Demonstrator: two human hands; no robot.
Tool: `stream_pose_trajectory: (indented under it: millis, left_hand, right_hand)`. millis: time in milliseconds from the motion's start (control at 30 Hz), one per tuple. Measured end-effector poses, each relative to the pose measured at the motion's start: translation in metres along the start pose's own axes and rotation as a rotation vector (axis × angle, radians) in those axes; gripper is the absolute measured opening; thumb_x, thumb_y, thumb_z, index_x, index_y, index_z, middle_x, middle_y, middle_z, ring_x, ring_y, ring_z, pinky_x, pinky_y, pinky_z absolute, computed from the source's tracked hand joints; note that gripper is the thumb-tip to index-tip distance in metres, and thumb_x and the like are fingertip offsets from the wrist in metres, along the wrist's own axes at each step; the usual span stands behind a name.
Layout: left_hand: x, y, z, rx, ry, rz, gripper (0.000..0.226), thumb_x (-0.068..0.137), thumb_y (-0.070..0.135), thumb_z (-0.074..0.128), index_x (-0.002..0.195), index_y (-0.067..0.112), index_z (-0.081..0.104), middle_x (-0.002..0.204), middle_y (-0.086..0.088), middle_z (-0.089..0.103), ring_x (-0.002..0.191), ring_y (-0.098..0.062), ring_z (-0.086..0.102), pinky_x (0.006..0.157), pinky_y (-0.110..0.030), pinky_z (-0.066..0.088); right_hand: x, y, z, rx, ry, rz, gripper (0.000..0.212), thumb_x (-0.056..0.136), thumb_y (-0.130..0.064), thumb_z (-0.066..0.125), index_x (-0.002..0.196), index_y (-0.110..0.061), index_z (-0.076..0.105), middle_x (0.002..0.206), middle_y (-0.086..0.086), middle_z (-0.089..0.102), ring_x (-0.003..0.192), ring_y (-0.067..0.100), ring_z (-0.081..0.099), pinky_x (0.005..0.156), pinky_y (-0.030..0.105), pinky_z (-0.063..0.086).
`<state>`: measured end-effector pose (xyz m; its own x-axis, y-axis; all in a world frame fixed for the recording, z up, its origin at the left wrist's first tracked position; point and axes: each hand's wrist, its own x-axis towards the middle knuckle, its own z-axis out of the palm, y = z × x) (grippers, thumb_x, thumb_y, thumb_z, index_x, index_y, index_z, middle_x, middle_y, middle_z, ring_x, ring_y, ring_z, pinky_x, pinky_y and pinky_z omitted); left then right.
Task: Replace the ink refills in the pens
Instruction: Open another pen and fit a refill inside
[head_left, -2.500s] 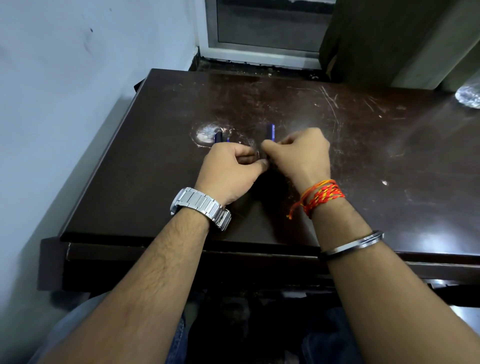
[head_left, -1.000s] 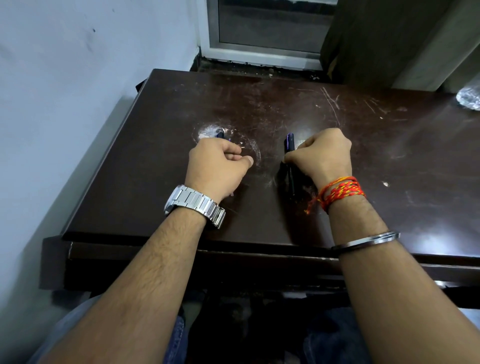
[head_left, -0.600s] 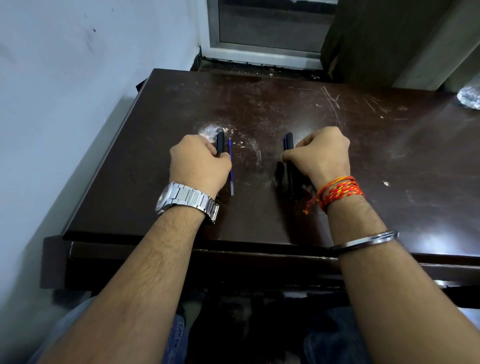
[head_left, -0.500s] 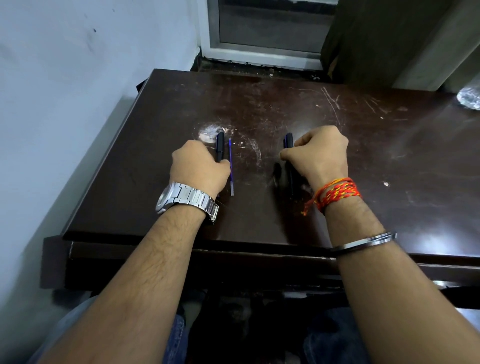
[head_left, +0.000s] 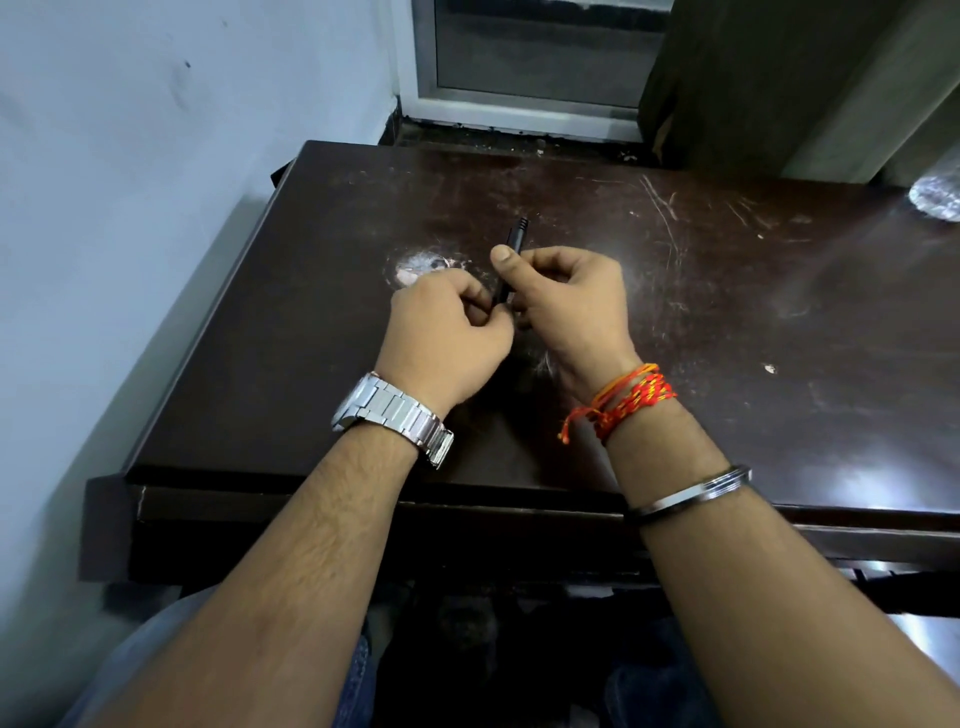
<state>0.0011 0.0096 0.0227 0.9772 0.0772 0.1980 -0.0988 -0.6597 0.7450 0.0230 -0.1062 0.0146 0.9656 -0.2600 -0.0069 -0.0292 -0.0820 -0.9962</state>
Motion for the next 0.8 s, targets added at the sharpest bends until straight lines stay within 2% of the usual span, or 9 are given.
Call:
stream_pose_trajectory:
  millis: [33,100,167,267,333,433,600,733,800]
  left_hand:
    - [-0.001,0.001,0.002,-0.021,0.005,-0.004,0.009,0.076,0.027,0.068,0.075,0.018,0.067,0.057,0.009,0.061,0.055,-0.002,0.057,0.052,-0.007,0.037]
    - [-0.001,0.004,0.007,-0.106,-0.010,-0.044,0.008,0.080,0.023,0.063,0.086,0.017,0.066,0.070,0.005,0.066,0.064,-0.013,0.062,0.063,-0.022,0.048]
    - [-0.002,0.007,0.010,-0.214,-0.016,-0.106,0.012,0.085,0.021,0.056,0.094,0.017,0.064,0.077,0.001,0.068,0.072,-0.020,0.064,0.066,-0.032,0.050]
    - [-0.005,0.011,0.015,-0.204,0.052,-0.088,0.017,0.094,0.025,0.049,0.098,0.012,0.060,0.090,-0.006,0.069,0.088,-0.026,0.062,0.064,-0.028,0.036]
    - [-0.008,0.012,0.017,-0.142,0.070,-0.046,0.017,0.098,0.025,0.045,0.090,0.013,0.055,0.095,-0.014,0.068,0.091,-0.033,0.060,0.060,-0.025,0.026]
    - [-0.009,0.013,0.017,-0.082,0.039,-0.046,0.023,0.100,0.026,0.039,0.082,0.015,0.046,0.098,-0.020,0.066,0.093,-0.040,0.057,0.058,-0.026,0.021]
    - [-0.011,0.016,0.017,-0.107,0.026,-0.108,0.039,0.101,0.038,0.036,0.077,0.012,0.054,0.093,-0.018,0.067,0.090,-0.040,0.058,0.061,-0.031,0.030]
    - [-0.013,0.018,0.016,-0.141,0.031,-0.127,0.038,0.100,0.036,0.041,0.074,0.011,0.054,0.083,-0.013,0.066,0.084,-0.037,0.057,0.060,-0.032,0.031]
    - [-0.010,0.017,0.015,-0.131,-0.003,-0.169,0.039,0.098,0.039,0.042,0.070,0.014,0.054,0.073,-0.004,0.061,0.077,-0.030,0.054,0.059,-0.032,0.031]
  right_hand:
    - [0.000,0.000,0.000,0.022,0.003,-0.004,0.022,0.080,-0.030,0.080,0.066,-0.016,0.070,0.052,-0.007,0.061,0.050,0.008,0.054,0.053,0.028,0.047]
    - [-0.001,-0.001,0.002,0.064,0.003,-0.001,0.020,0.080,-0.028,0.080,0.067,-0.015,0.071,0.051,-0.009,0.061,0.046,0.004,0.050,0.049,0.024,0.043]
    - [-0.002,-0.001,0.005,0.110,0.002,0.003,0.020,0.081,-0.026,0.079,0.069,-0.012,0.071,0.055,-0.005,0.063,0.050,0.007,0.052,0.051,0.025,0.044]
    - [-0.004,0.000,0.010,0.145,0.001,-0.024,0.025,0.083,-0.025,0.077,0.073,-0.002,0.072,0.066,0.007,0.068,0.063,0.015,0.059,0.063,0.035,0.051]
    - [-0.004,0.002,0.012,0.115,0.015,-0.045,0.025,0.083,-0.026,0.076,0.067,-0.006,0.071,0.063,0.004,0.068,0.062,0.014,0.059,0.064,0.036,0.051]
    - [-0.004,0.005,0.014,0.067,0.016,-0.048,0.028,0.081,-0.029,0.074,0.061,-0.010,0.070,0.057,0.002,0.066,0.059,0.014,0.056,0.063,0.039,0.050]
    - [0.000,0.000,0.013,0.037,0.058,-0.135,0.025,0.080,-0.033,0.072,0.057,-0.021,0.069,0.053,-0.006,0.062,0.054,0.009,0.053,0.057,0.036,0.047]
    - [-0.002,0.001,0.011,0.087,0.027,-0.101,0.026,0.081,-0.031,0.075,0.063,-0.013,0.070,0.052,-0.006,0.063,0.052,0.008,0.055,0.058,0.031,0.048]
    - [-0.003,0.001,0.010,0.105,0.037,-0.084,0.023,0.082,-0.029,0.077,0.066,-0.013,0.071,0.056,-0.005,0.064,0.056,0.009,0.056,0.059,0.031,0.049]
